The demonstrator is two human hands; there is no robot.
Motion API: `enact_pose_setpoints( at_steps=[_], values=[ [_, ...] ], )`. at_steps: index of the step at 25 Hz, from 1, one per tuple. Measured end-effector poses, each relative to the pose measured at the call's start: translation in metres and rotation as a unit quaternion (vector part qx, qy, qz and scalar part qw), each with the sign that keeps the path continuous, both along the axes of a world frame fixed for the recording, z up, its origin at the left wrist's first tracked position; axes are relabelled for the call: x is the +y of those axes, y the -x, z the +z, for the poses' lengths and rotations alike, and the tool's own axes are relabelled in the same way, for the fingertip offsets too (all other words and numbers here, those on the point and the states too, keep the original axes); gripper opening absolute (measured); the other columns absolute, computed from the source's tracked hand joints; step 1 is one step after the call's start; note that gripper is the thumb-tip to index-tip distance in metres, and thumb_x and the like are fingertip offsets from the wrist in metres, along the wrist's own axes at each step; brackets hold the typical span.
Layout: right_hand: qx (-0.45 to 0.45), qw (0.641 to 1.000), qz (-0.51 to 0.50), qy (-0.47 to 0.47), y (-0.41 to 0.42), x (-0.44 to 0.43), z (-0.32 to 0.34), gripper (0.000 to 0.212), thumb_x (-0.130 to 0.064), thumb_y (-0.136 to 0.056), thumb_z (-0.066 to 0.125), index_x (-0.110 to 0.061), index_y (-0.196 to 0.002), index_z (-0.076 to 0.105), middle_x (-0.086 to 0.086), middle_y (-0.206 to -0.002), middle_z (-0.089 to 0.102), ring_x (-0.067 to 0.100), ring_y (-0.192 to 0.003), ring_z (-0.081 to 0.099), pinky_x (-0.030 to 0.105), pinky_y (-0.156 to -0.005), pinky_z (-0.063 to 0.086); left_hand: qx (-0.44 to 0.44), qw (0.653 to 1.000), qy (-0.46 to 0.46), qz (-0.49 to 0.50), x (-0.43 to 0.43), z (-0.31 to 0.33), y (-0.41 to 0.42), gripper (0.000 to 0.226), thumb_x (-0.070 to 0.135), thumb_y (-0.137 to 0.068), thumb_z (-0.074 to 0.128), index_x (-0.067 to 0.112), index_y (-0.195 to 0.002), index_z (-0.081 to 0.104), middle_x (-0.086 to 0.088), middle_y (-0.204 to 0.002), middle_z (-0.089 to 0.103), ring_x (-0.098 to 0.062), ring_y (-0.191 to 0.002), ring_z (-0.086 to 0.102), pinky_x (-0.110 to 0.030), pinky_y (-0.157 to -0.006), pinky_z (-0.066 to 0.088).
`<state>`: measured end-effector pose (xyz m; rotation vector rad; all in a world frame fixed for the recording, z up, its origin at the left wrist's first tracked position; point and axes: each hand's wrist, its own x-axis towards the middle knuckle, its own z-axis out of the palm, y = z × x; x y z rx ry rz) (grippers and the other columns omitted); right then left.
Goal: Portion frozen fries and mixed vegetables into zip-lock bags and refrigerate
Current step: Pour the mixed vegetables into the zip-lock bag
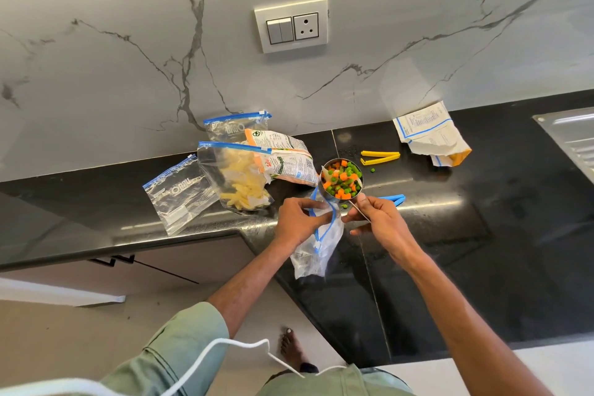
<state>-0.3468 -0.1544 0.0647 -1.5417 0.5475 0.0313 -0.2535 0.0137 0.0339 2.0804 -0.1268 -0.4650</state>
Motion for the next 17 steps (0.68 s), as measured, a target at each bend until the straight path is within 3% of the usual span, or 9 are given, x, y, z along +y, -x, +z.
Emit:
enact_pose_setpoints(
  at_steps=[2,6,10,14,17],
  values=[
    [-0.009,1.000,0.003,-0.004,0.000,-0.002,0.005,0.044,-0.033,-0.111,0.045,0.000,-0.095,0.069,0.018,-0.096,0.076,0.015,-0.083,0.076,0.026,-0.061,0.060,-0.039,0.999,-0.031,-0.010,-0.001,-0.002,0.002,0.053,0.041,-0.063,0.097,0.017,-0.107,0.079,0.008,-0.104,0.073,-0.005,-0.090,0.066,-0.020,-0.073,0.050],
    [-0.019,0.999,0.027,0.000,0.001,-0.001,0.014,0.040,-0.032,-0.111,0.044,-0.002,-0.097,0.067,0.012,-0.092,0.072,0.021,-0.076,0.076,0.026,-0.049,0.053,-0.097,0.989,-0.103,-0.045,-0.009,0.000,0.002,0.078,0.043,-0.053,0.100,0.016,-0.120,0.068,0.006,-0.118,0.060,-0.007,-0.104,0.055,-0.025,-0.086,0.047],
    [-0.024,0.996,0.083,-0.005,0.007,-0.001,0.020,0.040,-0.032,-0.111,0.042,-0.003,-0.095,0.064,0.005,-0.085,0.073,0.027,-0.076,0.077,0.023,-0.044,0.049,-0.091,0.986,-0.114,-0.076,-0.019,-0.002,-0.008,0.070,0.033,-0.056,0.099,0.018,-0.116,0.064,0.002,-0.114,0.060,-0.013,-0.104,0.061,-0.024,-0.076,0.050],
    [0.001,0.991,0.136,-0.005,0.010,-0.010,0.018,0.043,-0.033,-0.112,0.039,0.002,-0.097,0.059,0.004,-0.082,0.072,0.033,-0.091,0.078,0.022,-0.041,0.045,-0.042,0.993,-0.073,-0.085,-0.016,-0.001,-0.017,0.063,0.017,-0.063,0.093,0.015,-0.118,0.062,0.005,-0.110,0.066,-0.009,-0.100,0.064,-0.005,-0.064,0.043],
    [0.017,0.986,0.163,-0.026,0.010,-0.016,0.017,0.041,-0.029,-0.113,0.038,0.006,-0.107,0.059,-0.005,-0.077,0.073,0.030,-0.102,0.077,0.022,-0.043,0.049,-0.049,0.994,-0.034,-0.096,-0.011,0.000,-0.019,0.054,0.022,-0.063,0.095,0.018,-0.111,0.071,0.005,-0.104,0.074,-0.009,-0.099,0.068,-0.011,-0.070,0.048]
  ],
)
